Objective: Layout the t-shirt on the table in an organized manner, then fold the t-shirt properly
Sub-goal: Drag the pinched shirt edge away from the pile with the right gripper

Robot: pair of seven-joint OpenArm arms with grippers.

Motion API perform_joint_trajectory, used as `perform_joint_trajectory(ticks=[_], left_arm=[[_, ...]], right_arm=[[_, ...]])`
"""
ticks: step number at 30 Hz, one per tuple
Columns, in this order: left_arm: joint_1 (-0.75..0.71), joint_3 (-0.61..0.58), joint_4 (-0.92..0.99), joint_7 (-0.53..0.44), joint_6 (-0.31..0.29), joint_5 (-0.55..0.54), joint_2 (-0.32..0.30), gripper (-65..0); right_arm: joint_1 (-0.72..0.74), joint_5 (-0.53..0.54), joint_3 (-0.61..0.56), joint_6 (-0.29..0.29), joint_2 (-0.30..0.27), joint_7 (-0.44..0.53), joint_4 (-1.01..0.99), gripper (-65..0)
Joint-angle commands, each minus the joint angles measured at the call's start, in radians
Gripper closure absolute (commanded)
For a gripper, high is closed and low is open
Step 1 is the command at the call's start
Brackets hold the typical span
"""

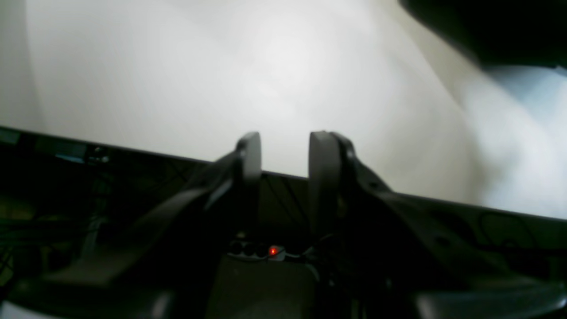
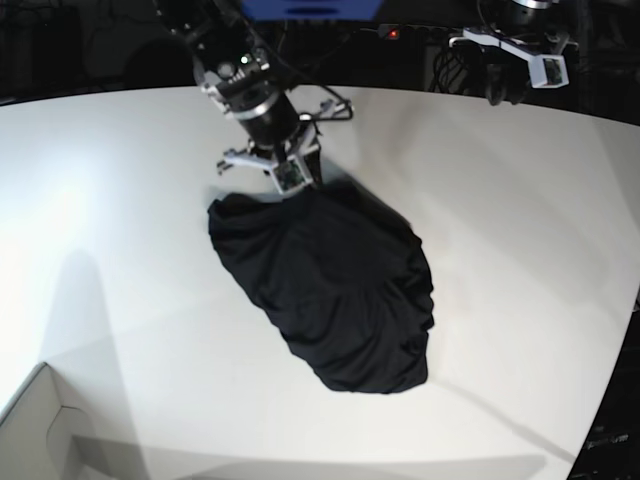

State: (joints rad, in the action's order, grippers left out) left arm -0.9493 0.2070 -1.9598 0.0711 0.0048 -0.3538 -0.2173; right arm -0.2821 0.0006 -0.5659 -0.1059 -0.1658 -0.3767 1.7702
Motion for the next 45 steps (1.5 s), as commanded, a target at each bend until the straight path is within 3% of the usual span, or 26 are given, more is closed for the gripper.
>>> perform_joint_trajectory(ticks=[1, 5, 9, 17, 23, 33, 36, 40, 45], left_arm=[[-0.012, 0.001, -0.017, -0.027, 0.001, -0.001, -0.004, -18.1], [-0.01, -0.001, -0.017, -0.027, 0.001, -0.001, -0.004, -18.1], [-0.01, -0.001, -0.017, -0.027, 0.001, -0.001, -0.004, -18.1], [-0.01, -0.001, -0.017, -0.027, 0.001, -0.001, -0.003, -18.1], [-0.01, -0.001, -0.017, -0.027, 0.001, -0.001, -0.003, -18.1], [0.006, -0.004, -0.017, -0.027, 0.001, -0.001, -0.003, -18.1], [0.006, -0.004, -0.017, -0.027, 0.001, -0.001, -0.003, -18.1], [0.008, -0.004, -0.017, -0.027, 0.001, -0.001, -0.003, -18.1], [0.008, -0.002, -0.017, -0.027, 0.001, -0.001, -0.003, -18.1]], right_arm=[[0.001, 0.0, 0.007, -0.008, 0.004, 0.035, 0.018, 0.0], [-0.019, 0.0, 0.007, -0.008, -0.004, 0.032, 0.018, 0.0], [-0.01, 0.0, 0.005, -0.007, 0.001, -0.071, 0.02, -1.0], [-0.012, 0.0, 0.001, -0.007, 0.002, -0.084, 0.02, -22.6], [-0.044, 0.0, 0.004, -0.008, -0.005, 0.02, 0.017, -28.5], [0.005, 0.0, 0.004, -0.007, -0.001, 0.035, -0.059, -27.3], [0.017, 0.0, 0.005, -0.007, -0.001, 0.035, -0.062, -19.7], [0.024, 0.0, 0.005, -0.007, -0.004, 0.035, -0.054, -1.3], [0.024, 0.0, 0.005, -0.007, -0.022, 0.034, 0.006, 0.0]])
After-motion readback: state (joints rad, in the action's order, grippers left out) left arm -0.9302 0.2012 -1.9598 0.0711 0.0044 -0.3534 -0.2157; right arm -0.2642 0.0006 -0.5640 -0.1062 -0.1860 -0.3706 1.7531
